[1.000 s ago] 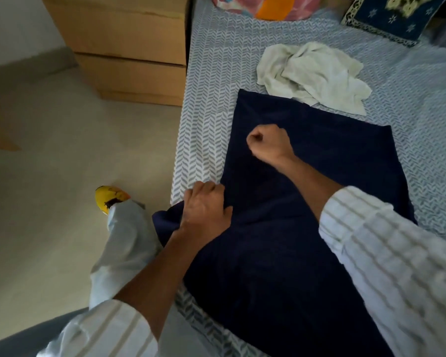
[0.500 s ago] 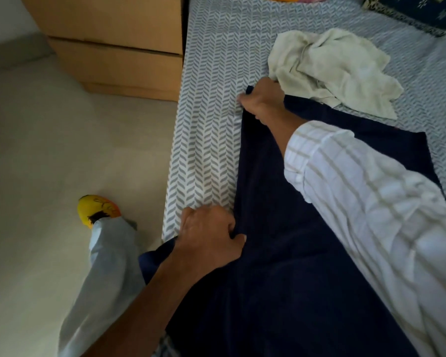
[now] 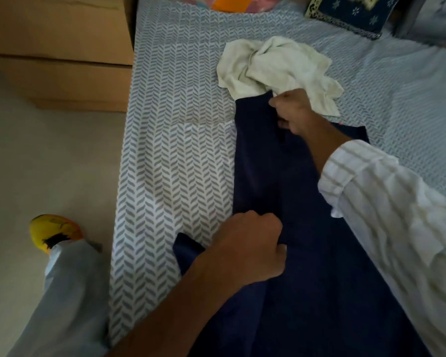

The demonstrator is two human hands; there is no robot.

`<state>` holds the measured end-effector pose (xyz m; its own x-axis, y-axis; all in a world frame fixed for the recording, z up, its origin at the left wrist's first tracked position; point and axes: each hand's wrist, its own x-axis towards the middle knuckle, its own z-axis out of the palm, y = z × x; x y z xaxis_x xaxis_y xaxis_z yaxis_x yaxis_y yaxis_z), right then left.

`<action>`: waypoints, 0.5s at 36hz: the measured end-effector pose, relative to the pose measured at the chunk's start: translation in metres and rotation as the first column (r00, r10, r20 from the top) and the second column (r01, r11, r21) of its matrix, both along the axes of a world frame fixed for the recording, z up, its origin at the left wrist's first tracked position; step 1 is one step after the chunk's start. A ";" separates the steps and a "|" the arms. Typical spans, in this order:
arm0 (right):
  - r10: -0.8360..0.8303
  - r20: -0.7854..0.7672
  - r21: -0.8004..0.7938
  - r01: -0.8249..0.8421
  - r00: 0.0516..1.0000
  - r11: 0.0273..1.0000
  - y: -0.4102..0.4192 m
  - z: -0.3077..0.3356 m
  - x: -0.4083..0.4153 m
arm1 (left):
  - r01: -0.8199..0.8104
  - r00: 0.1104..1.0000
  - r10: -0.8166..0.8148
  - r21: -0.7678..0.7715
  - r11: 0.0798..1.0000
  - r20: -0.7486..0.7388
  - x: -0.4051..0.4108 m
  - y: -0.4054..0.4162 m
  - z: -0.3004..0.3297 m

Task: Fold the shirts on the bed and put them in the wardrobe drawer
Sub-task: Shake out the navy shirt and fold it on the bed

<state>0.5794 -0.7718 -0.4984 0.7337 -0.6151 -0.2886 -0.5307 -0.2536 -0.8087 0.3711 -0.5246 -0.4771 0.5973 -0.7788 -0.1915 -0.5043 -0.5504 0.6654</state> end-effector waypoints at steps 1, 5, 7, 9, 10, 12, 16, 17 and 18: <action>-0.015 -0.012 0.004 0.015 1.000 1.000 -0.011 -0.001 -0.006 | 0.016 1.000 -0.017 -0.007 1.000 -0.023 -0.002 -0.011 0.000; -0.053 -0.076 -0.070 0.048 0.996 0.996 -0.047 -0.016 -0.019 | 0.049 0.990 -0.052 -0.023 0.999 -0.134 -0.007 -0.045 -0.006; -0.052 -0.086 -0.096 0.043 0.995 0.994 -0.058 -0.026 -0.023 | 0.045 0.981 -0.047 -0.016 0.999 -0.188 -0.007 -0.055 -0.014; -0.051 -0.083 -0.103 0.042 0.995 0.994 -0.065 -0.036 -0.024 | 0.043 0.971 -0.040 0.007 0.999 -0.234 -0.005 -0.061 -0.026; -0.047 -0.084 -0.106 0.038 0.995 0.994 -0.069 -0.040 -0.023 | 0.047 0.966 -0.039 0.027 0.999 -0.255 -0.005 -0.064 -0.032; -0.031 -0.100 -0.081 0.023 0.994 0.996 -0.070 -0.041 -0.021 | 0.046 0.959 -0.027 0.061 0.997 -0.282 -0.005 -0.064 -0.045; -0.010 -0.110 -0.020 0.008 0.994 1.000 -0.079 -0.046 -0.022 | 0.033 0.957 -0.003 0.100 0.994 -0.291 -0.011 -0.072 -0.065; -0.013 -0.091 -0.016 0.011 0.996 1.000 -0.080 -0.047 -0.023 | 0.027 0.956 0.003 0.098 0.995 -0.293 -0.011 -0.073 -0.067; -0.016 -0.069 -0.023 0.014 0.997 1.000 -0.081 -0.048 -0.022 | 0.026 0.954 0.003 0.092 0.995 -0.299 -0.010 -0.075 -0.068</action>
<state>0.5572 -0.8526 -0.5466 0.7029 -0.6328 -0.3248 -0.5894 -0.2625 -0.7640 0.3613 -0.6000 -0.5450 0.4930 -0.7551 -0.4322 -0.2976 -0.6131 0.7318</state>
